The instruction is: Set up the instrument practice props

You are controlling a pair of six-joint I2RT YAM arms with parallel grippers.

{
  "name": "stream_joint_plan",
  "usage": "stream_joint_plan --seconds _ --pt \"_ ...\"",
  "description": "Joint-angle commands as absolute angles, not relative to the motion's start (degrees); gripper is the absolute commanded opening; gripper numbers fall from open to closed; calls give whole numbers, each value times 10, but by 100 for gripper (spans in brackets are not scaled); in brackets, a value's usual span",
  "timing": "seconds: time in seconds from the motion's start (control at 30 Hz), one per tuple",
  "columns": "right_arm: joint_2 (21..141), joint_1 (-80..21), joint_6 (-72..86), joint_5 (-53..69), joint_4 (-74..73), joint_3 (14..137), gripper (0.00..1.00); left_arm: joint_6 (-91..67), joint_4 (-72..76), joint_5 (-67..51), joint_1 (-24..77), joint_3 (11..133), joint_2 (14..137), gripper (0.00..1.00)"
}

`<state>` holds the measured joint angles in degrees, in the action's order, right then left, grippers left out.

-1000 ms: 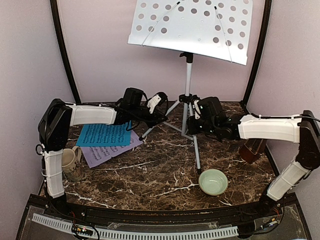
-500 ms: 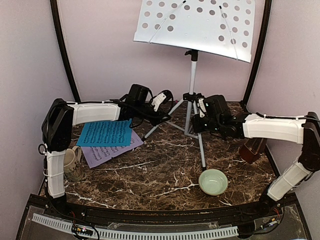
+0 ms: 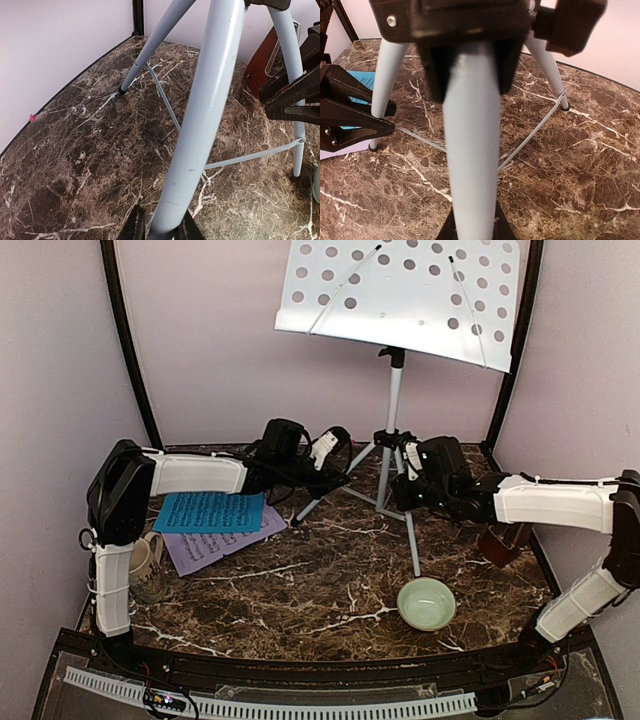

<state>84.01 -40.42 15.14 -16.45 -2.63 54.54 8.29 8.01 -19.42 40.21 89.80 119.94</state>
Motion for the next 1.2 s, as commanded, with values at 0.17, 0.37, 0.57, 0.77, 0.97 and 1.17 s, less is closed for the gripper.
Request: stream_joint_plan --seconds 0.17,0.37,0.57,0.77,0.97,1.17 --pt "799 -394 249 -138 -39 507 39 -41 62 -170 390 847 1132 41" --pt "725 -394 236 -124 -50 506 78 -51 25 -159 378 831 1066 79" --pt "665 -394 235 -86 -52 492 87 -163 11 -158 266 705 943 77" --pt "644 -397 252 -22 -17 464 87 -292 -11 -171 127 564 833 77" --pt "690 -439 254 -23 8 482 84 -374 -14 -207 0 476 791 77" --pt "767 -502 245 -50 19 535 81 -353 -52 -198 -59 489 820 78"
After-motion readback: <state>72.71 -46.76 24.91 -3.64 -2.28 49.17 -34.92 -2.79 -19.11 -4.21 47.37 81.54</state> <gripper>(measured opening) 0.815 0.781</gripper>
